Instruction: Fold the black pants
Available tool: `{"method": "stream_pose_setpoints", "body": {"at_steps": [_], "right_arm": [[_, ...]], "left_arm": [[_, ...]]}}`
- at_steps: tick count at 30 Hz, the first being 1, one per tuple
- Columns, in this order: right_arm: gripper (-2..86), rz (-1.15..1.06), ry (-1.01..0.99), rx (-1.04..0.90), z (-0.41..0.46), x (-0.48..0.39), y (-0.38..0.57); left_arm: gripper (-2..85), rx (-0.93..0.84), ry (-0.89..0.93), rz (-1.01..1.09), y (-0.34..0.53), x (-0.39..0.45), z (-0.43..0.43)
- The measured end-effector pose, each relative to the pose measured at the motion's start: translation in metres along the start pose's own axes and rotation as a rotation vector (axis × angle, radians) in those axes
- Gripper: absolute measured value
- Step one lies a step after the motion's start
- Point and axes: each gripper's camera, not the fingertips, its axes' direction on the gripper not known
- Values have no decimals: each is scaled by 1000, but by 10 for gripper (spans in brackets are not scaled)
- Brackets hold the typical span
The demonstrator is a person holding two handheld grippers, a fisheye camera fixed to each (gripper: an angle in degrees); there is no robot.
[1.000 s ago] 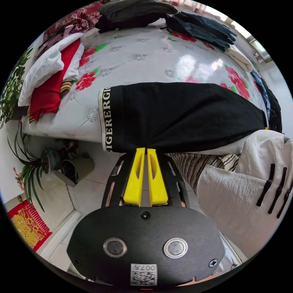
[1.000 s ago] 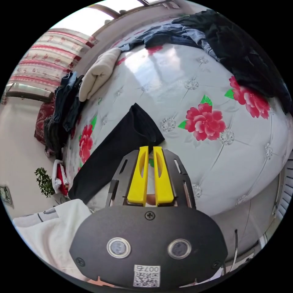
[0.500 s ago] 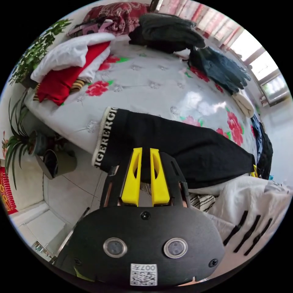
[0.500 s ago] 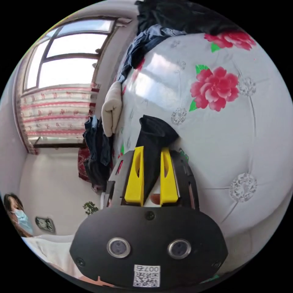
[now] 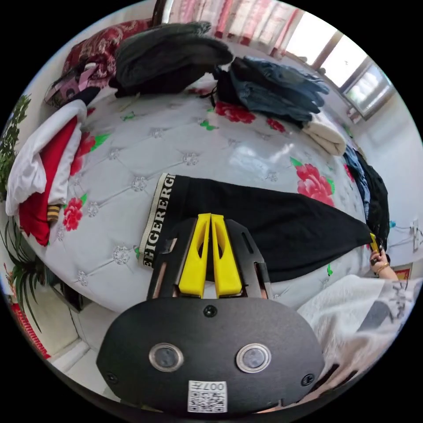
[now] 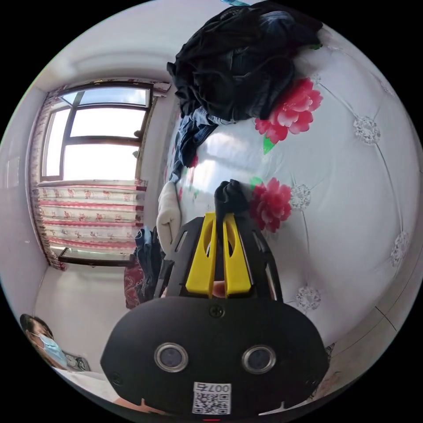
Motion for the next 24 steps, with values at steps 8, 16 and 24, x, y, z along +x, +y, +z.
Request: {"method": "stream_pose_setpoints", "body": {"at_steps": [8, 16, 24], "right_arm": [[1, -547, -25, -271, 61, -125, 70], [13, -1118, 14, -912, 209, -156, 297], [31, -1168, 105, -1240, 271, -100, 366]], "left_arm": [[3, -6, 95, -260, 68, -55, -5], [91, 114, 129, -565, 119, -130, -12], [113, 131, 242, -665, 111, -157, 24]]}}
